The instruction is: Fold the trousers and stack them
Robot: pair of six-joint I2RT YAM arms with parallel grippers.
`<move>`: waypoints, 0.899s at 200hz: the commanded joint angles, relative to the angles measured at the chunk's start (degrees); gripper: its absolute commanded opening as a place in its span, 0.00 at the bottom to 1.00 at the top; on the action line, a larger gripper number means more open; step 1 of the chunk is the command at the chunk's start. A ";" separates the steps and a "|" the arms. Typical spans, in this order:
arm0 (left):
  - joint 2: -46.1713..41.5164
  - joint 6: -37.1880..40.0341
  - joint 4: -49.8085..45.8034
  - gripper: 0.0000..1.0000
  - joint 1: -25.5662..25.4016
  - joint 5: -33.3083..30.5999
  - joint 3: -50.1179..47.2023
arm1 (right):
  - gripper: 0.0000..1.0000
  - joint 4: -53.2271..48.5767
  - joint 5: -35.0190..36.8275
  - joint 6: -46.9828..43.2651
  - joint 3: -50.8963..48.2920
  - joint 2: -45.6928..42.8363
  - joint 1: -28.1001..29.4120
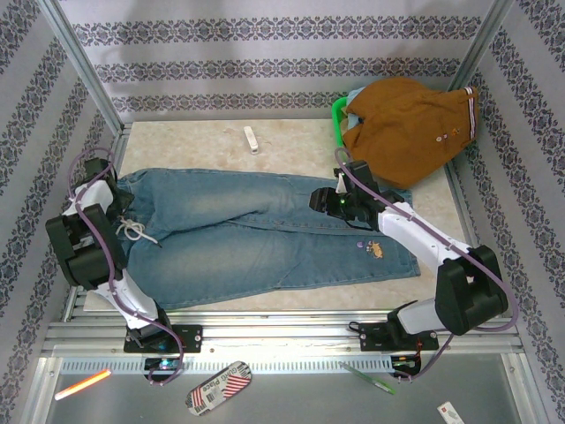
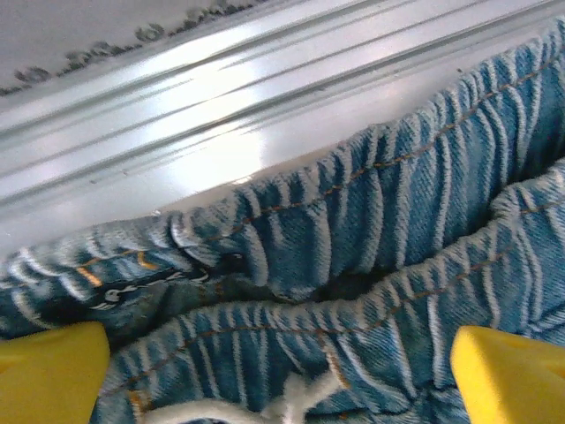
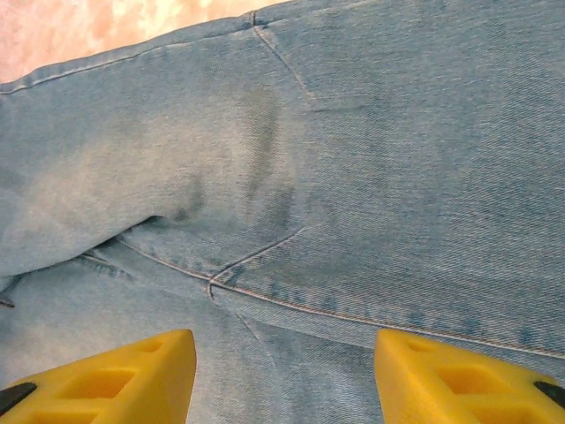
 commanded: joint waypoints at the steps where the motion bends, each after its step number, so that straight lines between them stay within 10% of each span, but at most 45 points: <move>1: 3.93 4.23 -5.62 1.00 0.54 -4.49 3.66 | 0.56 0.71 -3.29 -0.85 -0.06 -0.32 -0.77; 66: 11.43 6.98 -5.55 0.89 1.69 4.09 6.81 | 0.61 -0.63 -1.69 -0.40 -0.37 -4.58 -1.27; 103: 10.96 6.66 -5.09 0.46 1.67 3.37 5.28 | 0.60 -0.91 -2.84 0.00 1.02 -5.02 -1.23; 135: 6.04 7.18 -7.01 0.42 1.72 3.32 5.61 | 0.60 -1.41 -2.78 -0.12 1.64 -6.49 -1.15; 155: 1.70 8.03 -8.20 0.07 1.66 3.43 5.60 | 0.60 -0.99 -3.21 0.22 1.62 -6.77 -1.11; 180: -3.06 8.91 -9.67 0.04 1.67 4.98 5.76 | 0.60 -0.13 -3.89 0.62 1.26 -6.59 -0.84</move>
